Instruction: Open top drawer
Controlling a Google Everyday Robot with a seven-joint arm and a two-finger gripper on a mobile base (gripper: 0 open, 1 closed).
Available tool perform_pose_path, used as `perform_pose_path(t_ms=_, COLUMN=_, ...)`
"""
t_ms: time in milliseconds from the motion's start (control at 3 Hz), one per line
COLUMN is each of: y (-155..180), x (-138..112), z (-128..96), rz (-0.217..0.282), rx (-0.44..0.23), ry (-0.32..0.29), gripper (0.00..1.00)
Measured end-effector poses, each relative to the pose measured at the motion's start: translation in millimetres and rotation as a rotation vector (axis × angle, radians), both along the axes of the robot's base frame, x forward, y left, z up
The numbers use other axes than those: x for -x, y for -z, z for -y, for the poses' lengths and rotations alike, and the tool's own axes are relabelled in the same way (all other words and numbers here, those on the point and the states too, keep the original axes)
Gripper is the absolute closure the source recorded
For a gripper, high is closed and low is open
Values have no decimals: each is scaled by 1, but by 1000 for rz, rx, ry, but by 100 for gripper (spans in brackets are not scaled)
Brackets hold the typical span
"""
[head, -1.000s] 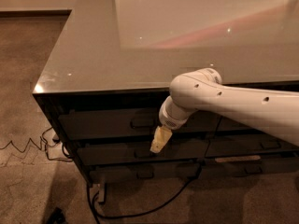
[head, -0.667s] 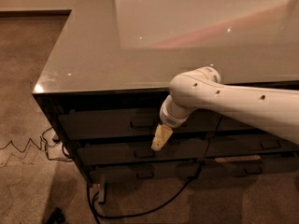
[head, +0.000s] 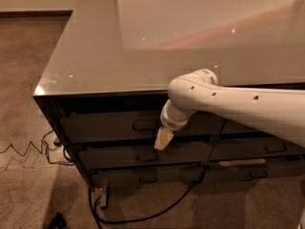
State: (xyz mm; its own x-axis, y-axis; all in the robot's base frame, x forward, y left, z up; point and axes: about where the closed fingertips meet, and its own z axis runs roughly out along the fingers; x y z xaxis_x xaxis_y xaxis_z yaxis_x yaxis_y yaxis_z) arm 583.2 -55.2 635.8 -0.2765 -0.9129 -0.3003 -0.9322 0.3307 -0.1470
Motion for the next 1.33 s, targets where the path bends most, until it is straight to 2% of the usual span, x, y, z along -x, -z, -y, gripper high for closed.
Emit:
perform_pose_path(t_ms=333, y=8, x=13, z=-1, rz=-13, rx=29, ry=-11, gripper=42)
perform_pose_path(t_ms=667, y=4, x=15, z=-1, rz=-13, rx=31, ry=-11, gripper=65)
perform_pose_path(t_ms=1000, y=-3, x=18, z=0, rz=-1, rx=29, ry=-4, gripper=96)
perform_pose_path(t_ms=1333, y=-15, x=28, z=5, rz=15, rx=27, ry=22, gripper=100)
